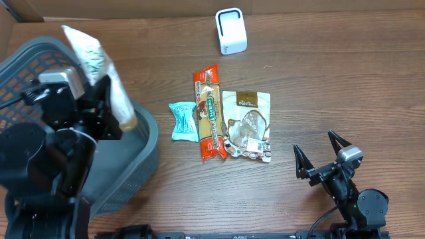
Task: Scan the item barcode
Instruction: 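Lift the white tube up out of the basket with the left gripper, then lower the tube onto the table beside the spaghetti package and release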
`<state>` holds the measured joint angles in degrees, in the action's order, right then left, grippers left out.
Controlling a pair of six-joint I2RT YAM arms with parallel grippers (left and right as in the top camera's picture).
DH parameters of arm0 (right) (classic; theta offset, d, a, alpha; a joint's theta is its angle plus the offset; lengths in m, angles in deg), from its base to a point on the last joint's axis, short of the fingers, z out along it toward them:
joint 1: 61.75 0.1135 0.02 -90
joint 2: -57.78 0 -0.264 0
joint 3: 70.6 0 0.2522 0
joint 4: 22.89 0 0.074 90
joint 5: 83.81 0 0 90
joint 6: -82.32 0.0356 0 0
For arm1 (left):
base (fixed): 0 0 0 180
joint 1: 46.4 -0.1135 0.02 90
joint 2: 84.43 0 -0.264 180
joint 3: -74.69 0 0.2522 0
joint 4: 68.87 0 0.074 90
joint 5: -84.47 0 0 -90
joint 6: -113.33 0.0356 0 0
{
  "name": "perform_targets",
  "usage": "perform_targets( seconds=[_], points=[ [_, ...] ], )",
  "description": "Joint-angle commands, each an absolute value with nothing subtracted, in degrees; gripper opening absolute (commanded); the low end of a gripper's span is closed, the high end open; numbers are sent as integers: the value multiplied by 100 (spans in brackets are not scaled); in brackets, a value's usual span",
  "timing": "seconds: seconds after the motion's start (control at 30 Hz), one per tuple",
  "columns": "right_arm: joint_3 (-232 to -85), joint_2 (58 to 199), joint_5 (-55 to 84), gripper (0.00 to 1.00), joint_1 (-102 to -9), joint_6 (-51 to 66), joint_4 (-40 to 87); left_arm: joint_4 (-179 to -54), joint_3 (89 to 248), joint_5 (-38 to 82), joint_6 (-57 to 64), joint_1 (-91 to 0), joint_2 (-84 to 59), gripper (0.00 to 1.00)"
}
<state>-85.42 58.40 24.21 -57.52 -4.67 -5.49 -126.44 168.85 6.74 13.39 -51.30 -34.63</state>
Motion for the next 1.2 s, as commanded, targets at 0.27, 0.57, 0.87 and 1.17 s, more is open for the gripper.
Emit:
perform_targets(
  seconds=[0.27,0.57,0.87,1.17],
  points=[
    [-8483,5796,2421,100,-5715,-443,-579,-12762,17025,110,847,-3017,-2114,4],
    [-8483,5796,2421,100,-5715,-443,-579,-12860,17025,-1361,299,-1611,-490,4],
    [-8483,5796,2421,100,-5715,-443,-579,-13405,17025,-1365,-973,-1594,1422,4],
    [-8483,5796,2421,100,-5715,-445,-579,-13553,17025,-1081,-1692,-1598,2220,37]
  ],
)
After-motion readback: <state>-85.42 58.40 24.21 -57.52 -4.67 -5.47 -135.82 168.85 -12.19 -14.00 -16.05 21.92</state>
